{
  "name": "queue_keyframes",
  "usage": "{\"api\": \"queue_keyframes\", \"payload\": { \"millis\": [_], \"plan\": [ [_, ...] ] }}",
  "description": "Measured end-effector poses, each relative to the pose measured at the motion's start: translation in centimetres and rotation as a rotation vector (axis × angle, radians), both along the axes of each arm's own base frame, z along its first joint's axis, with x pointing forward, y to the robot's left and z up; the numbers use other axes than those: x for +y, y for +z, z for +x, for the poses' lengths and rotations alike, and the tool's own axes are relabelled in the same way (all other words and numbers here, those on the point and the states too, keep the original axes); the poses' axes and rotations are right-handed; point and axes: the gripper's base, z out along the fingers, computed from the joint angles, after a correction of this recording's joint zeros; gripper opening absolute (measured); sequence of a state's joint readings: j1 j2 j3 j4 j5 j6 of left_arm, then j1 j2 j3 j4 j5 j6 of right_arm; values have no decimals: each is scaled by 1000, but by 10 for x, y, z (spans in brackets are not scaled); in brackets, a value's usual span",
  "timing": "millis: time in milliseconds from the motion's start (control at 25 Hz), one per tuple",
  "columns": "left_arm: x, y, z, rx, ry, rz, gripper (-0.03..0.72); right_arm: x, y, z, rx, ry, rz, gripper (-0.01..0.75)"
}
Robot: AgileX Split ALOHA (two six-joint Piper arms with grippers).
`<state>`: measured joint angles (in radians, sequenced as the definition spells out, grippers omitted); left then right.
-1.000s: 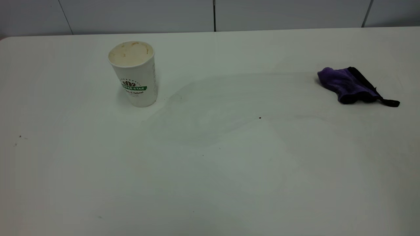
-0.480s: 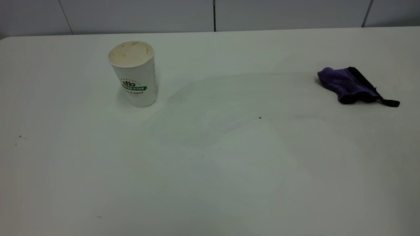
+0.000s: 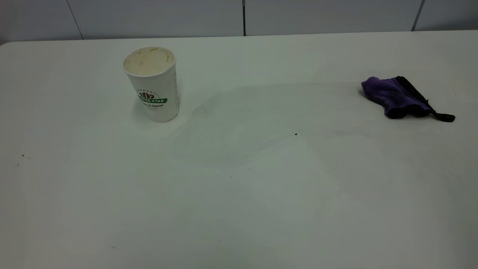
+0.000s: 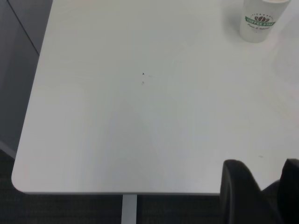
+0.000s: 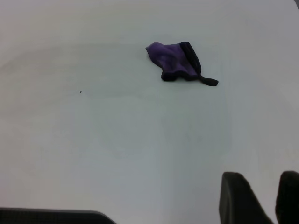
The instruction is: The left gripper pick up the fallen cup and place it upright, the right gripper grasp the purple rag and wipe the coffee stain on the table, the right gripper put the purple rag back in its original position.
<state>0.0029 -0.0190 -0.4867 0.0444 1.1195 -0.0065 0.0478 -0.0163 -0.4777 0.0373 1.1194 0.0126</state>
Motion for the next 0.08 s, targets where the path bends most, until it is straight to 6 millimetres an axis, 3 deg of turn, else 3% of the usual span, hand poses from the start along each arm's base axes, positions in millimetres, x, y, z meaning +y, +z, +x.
{"api": "queue_keyframes", "payload": {
  "millis": [80],
  "plan": [
    [0,0,0,0,0,0,242,0,0,0,0,0,-1,239]
  ]
}}
